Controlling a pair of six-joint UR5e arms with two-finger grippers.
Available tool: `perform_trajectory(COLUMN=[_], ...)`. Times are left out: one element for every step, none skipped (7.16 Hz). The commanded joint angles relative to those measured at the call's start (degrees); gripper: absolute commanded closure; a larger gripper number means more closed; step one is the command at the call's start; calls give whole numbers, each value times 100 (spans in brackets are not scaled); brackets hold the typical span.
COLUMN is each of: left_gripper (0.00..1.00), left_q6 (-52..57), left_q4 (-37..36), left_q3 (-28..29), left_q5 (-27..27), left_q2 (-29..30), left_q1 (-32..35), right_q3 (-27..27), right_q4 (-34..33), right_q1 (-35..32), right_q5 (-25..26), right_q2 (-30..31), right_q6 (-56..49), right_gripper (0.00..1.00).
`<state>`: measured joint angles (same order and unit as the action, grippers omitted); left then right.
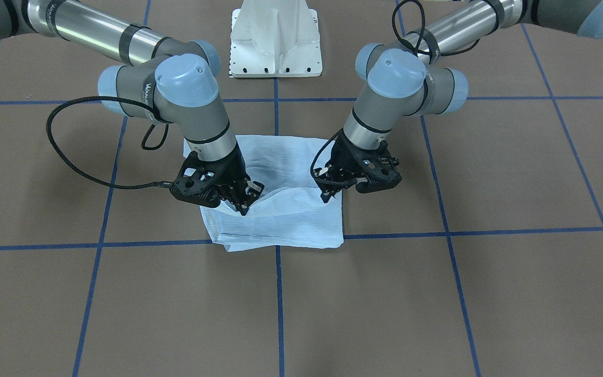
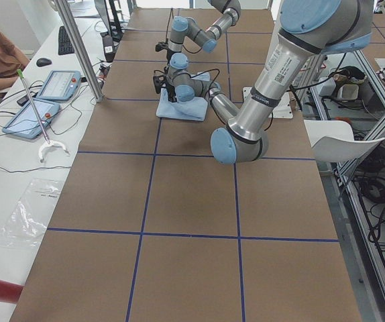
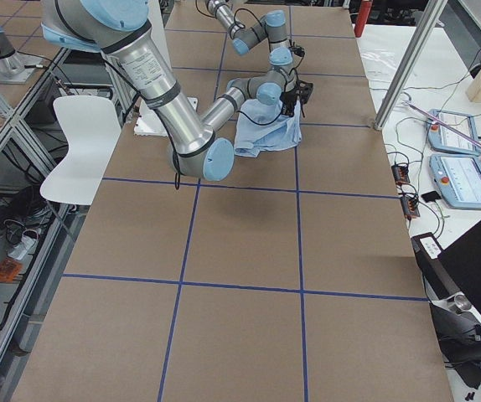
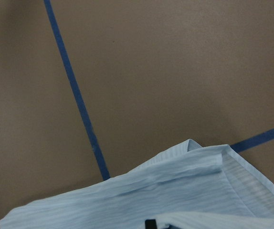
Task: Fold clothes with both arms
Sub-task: 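Lay the folded edge onto the shirt's far edge and open both grippers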
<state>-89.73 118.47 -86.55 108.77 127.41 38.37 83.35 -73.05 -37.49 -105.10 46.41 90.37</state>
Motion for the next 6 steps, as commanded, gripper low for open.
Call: perform_trajectory(left_gripper=[100,100,100,40,15,11], left_q6=[0,0,-35,-62,-62,-62], left_q4=[80,114,123,176,185,176], left_q3=[112,121,130,139,200,270], left_q5=[-5,-5,-14,-31,-31,-23], left_q2=[21,21,21,21,21,30], left_q1=[39,39,39,161,319,460], right_q3=[-319,-380,-424,-555,-574,-574], right_q4=[45,54,54,54,54,54], right_q1=[-4,-4,-4,-39,-161,-275], right_q5=[-11,-11,-11,-28,-264,-579], right_q2=[-193,-185,-176,-193,-185,-185], right_q6=[7,7,7,-176,-299,-344], right_gripper=[100,100,80,1,0,0])
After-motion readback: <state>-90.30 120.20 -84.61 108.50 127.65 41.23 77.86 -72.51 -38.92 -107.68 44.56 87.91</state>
